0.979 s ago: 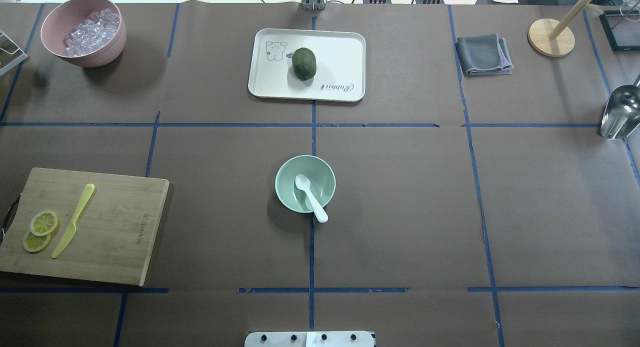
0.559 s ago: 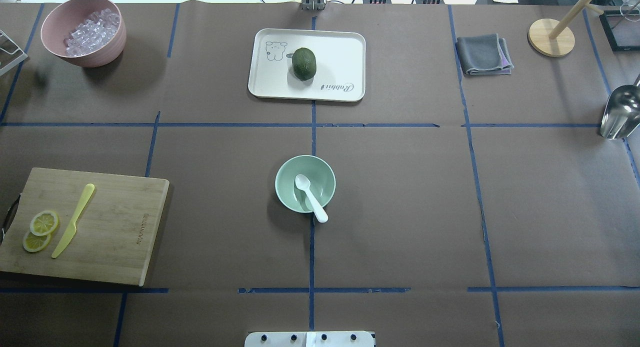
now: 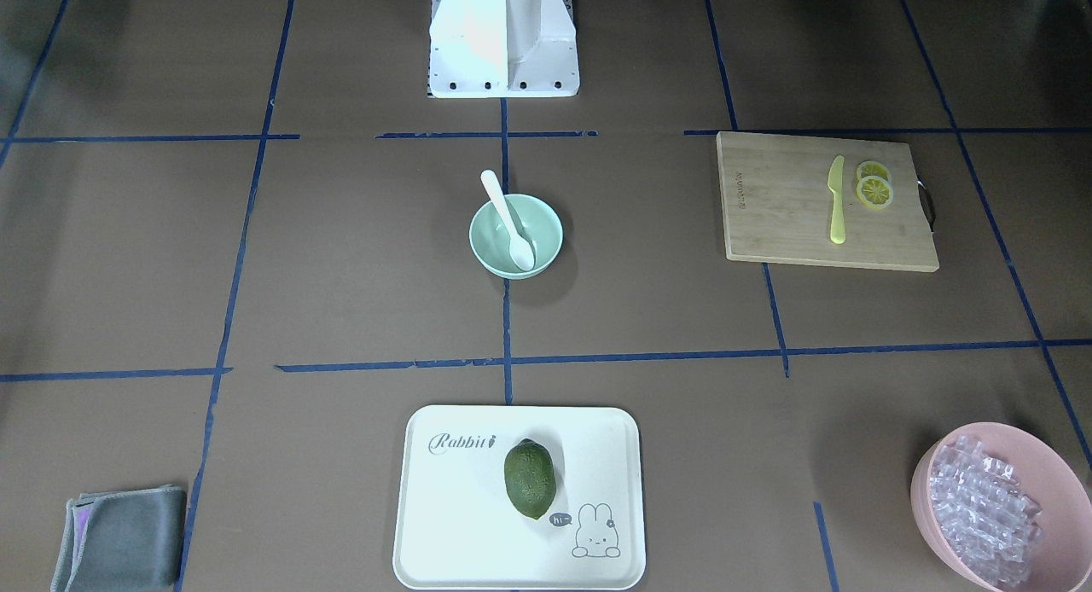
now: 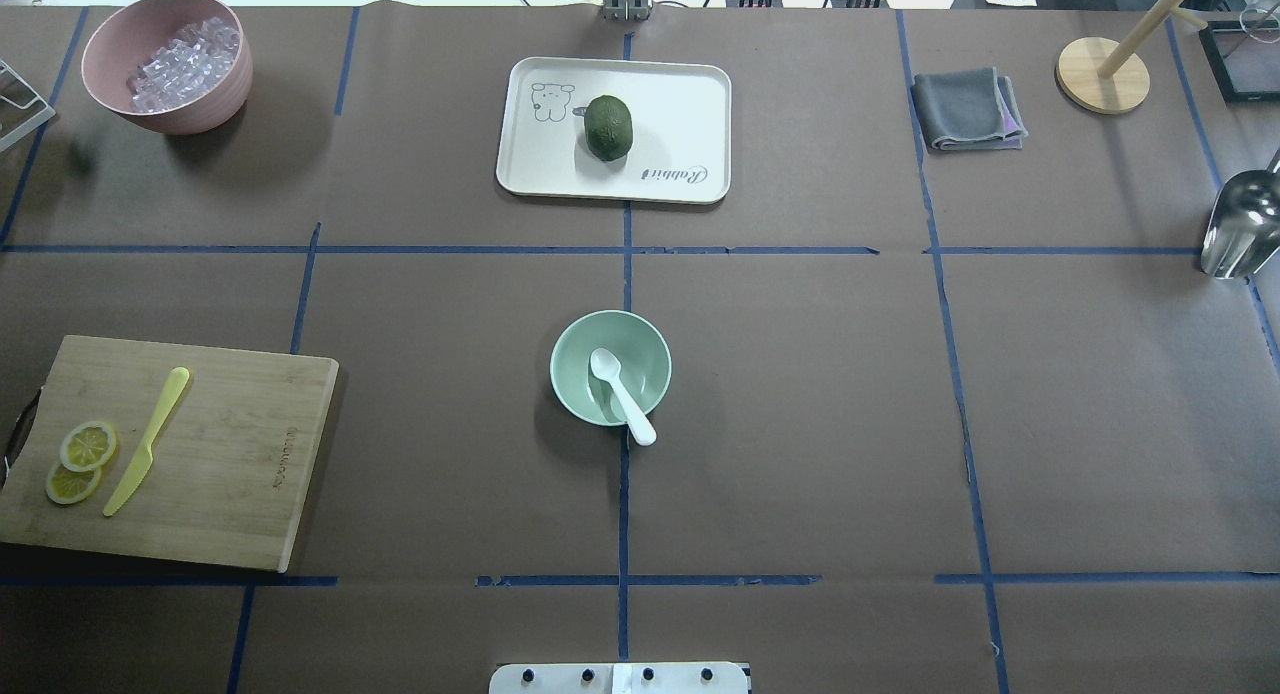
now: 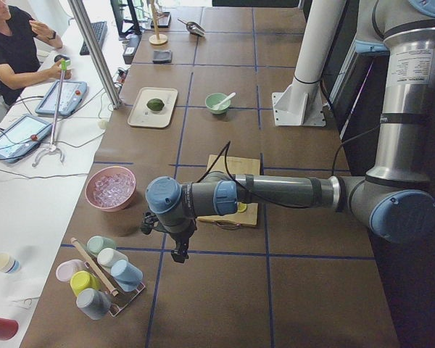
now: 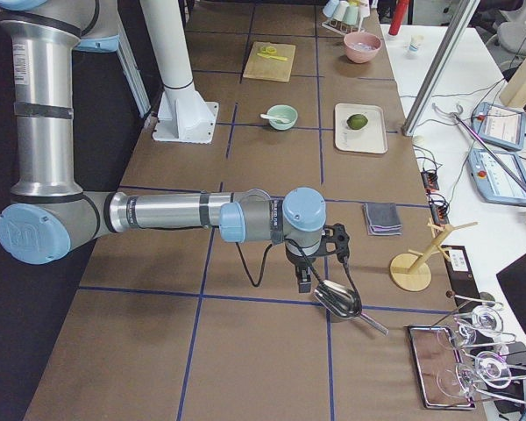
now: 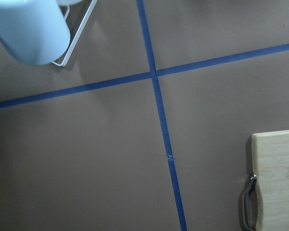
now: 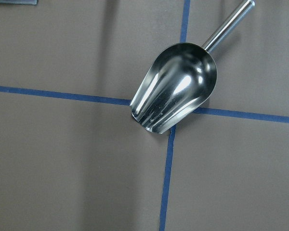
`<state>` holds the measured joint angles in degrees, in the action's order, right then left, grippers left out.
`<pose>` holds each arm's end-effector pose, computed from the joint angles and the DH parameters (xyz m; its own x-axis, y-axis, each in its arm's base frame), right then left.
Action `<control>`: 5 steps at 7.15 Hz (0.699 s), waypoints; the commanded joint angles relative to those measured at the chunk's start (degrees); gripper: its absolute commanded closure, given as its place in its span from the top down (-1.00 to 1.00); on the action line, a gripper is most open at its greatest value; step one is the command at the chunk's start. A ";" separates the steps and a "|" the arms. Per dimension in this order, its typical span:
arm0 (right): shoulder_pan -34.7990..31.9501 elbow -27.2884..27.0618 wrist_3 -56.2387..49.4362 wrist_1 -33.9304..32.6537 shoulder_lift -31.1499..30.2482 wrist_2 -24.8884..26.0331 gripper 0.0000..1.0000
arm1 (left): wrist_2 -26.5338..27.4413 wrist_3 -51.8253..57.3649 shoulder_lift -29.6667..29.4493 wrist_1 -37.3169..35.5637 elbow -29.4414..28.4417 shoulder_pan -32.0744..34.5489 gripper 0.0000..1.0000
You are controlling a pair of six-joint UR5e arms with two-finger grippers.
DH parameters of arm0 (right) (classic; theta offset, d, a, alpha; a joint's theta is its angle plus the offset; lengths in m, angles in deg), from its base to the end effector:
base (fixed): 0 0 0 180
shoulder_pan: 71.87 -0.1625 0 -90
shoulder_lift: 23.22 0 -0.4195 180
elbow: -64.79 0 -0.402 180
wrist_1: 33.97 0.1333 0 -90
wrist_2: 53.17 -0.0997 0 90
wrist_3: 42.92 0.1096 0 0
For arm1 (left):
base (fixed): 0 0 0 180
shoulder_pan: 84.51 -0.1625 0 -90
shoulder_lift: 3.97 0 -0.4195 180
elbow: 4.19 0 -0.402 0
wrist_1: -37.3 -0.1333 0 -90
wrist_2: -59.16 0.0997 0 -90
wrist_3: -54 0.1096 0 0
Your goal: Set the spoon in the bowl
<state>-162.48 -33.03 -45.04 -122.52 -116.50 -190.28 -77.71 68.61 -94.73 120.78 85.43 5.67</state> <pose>0.0581 -0.4831 0.6133 0.6813 -0.1059 0.7243 0.0146 0.9912 0.1312 -0.0549 -0.4985 0.6645 0.6621 0.1732 -0.7291 -0.1694 0.9823 0.0795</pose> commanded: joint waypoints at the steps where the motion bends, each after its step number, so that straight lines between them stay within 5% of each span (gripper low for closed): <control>1: 0.00 -0.17 0.01 0.05 -0.41 0.17 1.00 | -0.41 -0.89 0.59 1.33 -0.33 0.18 1.00; 5: -0.26 0.00 -0.17 0.05 -0.15 0.26 1.00 | -0.06 -1.86 -0.11 1.34 -0.06 0.26 1.00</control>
<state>-162.57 -33.11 -45.17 -122.48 -116.74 -190.04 -77.90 66.86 -94.56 122.15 85.34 5.92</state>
